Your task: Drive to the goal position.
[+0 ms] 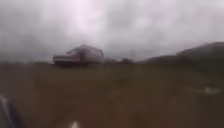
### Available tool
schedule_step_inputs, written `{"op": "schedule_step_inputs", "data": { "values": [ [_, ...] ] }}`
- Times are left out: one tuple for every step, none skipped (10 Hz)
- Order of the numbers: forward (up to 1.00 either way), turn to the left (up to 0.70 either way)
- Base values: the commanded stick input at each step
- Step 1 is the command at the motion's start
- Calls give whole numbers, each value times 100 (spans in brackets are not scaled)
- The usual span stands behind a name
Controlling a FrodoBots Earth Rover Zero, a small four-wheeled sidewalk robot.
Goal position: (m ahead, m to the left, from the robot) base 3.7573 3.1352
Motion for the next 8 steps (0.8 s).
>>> {"op": "schedule_step_inputs", "data": {
  "values": [
    [70, 0],
    [70, 0],
    [70, 0],
    [70, 0],
    [70, 0],
    [70, 0],
    [70, 0],
    [70, 0]
  ]
}}
